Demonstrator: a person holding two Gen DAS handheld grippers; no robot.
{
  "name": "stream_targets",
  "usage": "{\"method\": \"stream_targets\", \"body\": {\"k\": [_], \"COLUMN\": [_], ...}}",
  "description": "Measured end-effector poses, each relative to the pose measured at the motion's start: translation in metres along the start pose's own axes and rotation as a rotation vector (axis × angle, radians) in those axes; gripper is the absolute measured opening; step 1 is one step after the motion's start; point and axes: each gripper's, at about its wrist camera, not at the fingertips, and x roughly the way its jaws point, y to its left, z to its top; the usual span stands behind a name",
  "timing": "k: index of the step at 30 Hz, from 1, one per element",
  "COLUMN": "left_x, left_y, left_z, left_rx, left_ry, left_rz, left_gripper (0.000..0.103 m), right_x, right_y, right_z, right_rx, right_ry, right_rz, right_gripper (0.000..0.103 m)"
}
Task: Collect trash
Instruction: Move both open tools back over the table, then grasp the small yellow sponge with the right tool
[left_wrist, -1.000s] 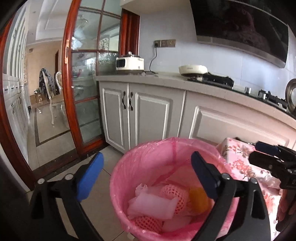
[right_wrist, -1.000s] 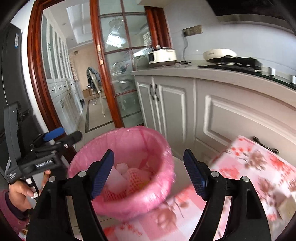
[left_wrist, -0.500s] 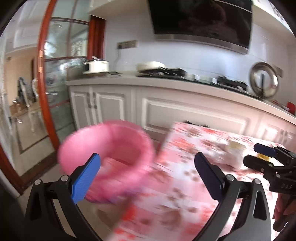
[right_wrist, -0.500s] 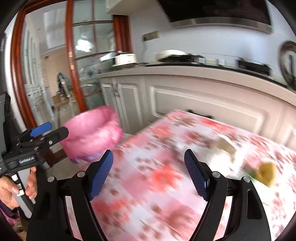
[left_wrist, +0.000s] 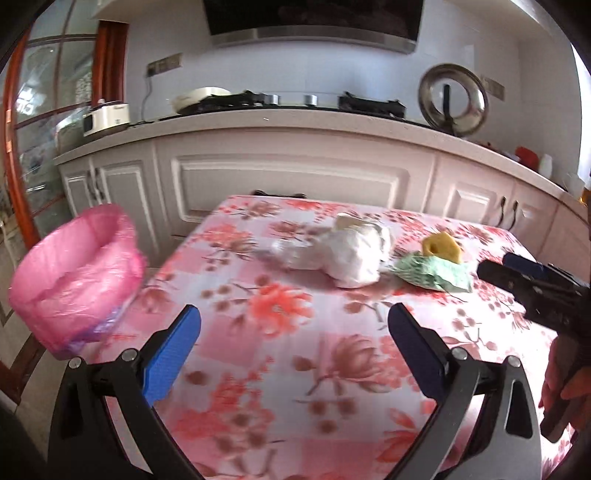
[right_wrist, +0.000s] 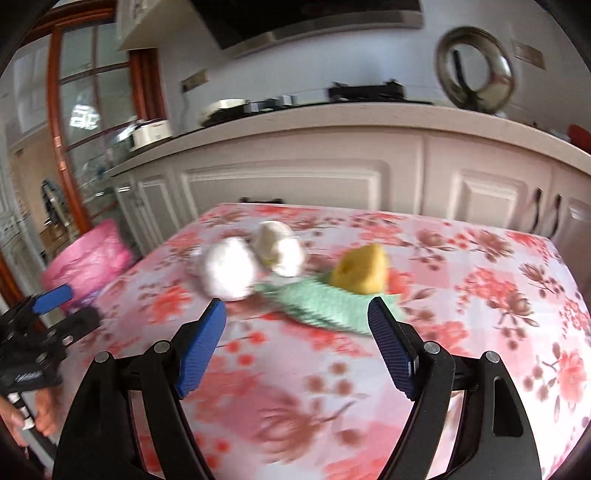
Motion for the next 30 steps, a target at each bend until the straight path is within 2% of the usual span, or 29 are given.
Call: {"method": "stream_targets", "body": {"k": [7, 15, 18, 19, 20, 22, 26, 30], "left_x": [0.023, 0.057, 0.072, 0.075, 0.078, 0.083, 0.090, 0.100], "left_y": [-0.019, -0.024, -0.033, -0.036, -0.039, -0.046, -0.067, -0.100], "left_z": [0.004, 0.017, 0.022, 0.023, 0.024, 0.026, 0.032, 0.036], "left_rx": [0.016, 0.016, 0.018, 0.016, 0.014, 0.011, 0.039, 0.080], "left_ry": [-0.003, 0.020, 0.029, 0.032, 0.036, 0.041, 0.039, 0.043], "left_rz": [-0.013, -0.030, -0.047, -0.051, -0.057, -0.076, -0.106, -0.155], "left_gripper": [0.098, 0.098, 0.098, 0.098, 0.098, 0.098, 0.098, 0.098], "right_x": [0.052, 0.103, 0.122, 0.124, 0.125, 0.113, 0.075, 0.043], "right_y": [-0.049, -0.054, -0.054, -0.053, -0.054, -0.057, -0.075, -0.097], "right_z": [0.020, 0.034, 0.036, 0.036, 0.036, 0.035, 0.035, 0.033], "right_rx": [0.079, 0.101, 0.086, 0.078, 0.076, 0.091, 0.133, 0.173], "right_ry": [0.034, 0.096, 0.162, 0.180, 0.190, 0.154, 0.054, 0.002], "right_rz": [-0.087, -0.101, -0.092, -0.091, -0.082, -0.051, -0.051, -0.048], "right_gripper": [0.075, 0.075, 0.061, 0.044, 0.038, 0.036, 0.035, 0.035]}}
